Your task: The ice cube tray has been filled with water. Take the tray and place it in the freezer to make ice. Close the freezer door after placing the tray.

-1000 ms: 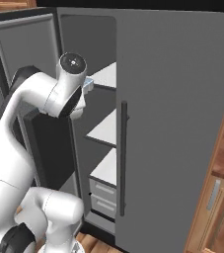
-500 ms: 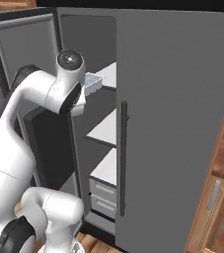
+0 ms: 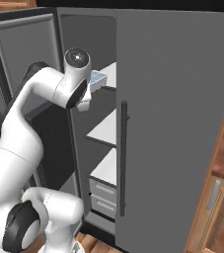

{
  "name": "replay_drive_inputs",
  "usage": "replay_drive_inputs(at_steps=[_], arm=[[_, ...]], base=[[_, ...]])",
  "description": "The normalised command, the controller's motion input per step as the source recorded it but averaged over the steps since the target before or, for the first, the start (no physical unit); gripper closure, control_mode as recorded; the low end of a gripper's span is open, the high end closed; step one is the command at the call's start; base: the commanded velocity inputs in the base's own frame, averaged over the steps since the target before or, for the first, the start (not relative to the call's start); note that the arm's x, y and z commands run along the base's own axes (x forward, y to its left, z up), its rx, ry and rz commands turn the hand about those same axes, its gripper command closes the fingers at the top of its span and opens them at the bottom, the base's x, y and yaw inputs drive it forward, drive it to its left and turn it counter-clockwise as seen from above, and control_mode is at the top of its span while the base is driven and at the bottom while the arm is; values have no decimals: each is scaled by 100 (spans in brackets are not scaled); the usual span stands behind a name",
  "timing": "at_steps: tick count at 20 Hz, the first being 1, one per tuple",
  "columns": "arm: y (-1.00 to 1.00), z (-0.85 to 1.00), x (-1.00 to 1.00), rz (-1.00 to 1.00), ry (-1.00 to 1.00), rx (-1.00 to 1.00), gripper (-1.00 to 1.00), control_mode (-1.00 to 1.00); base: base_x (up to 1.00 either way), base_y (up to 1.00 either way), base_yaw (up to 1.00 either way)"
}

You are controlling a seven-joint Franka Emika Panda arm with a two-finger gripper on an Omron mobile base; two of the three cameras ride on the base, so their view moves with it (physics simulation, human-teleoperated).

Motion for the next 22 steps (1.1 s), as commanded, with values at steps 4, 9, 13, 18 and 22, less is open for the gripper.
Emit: replay_drive_inputs(at_steps=[4, 9, 13, 18, 22], arm=[[0, 0, 54, 0, 0, 0, 100, -100], [0, 0, 50, 0, 0, 0, 100, -100], [0, 0, 54, 0, 0, 0, 100, -100], [0, 0, 52, 0, 0, 0, 100, -100], [0, 0, 51, 0, 0, 0, 100, -100]], base=[[0, 0, 0], [0, 0, 0], [0, 0, 0], [0, 0, 0], [0, 0, 0]])
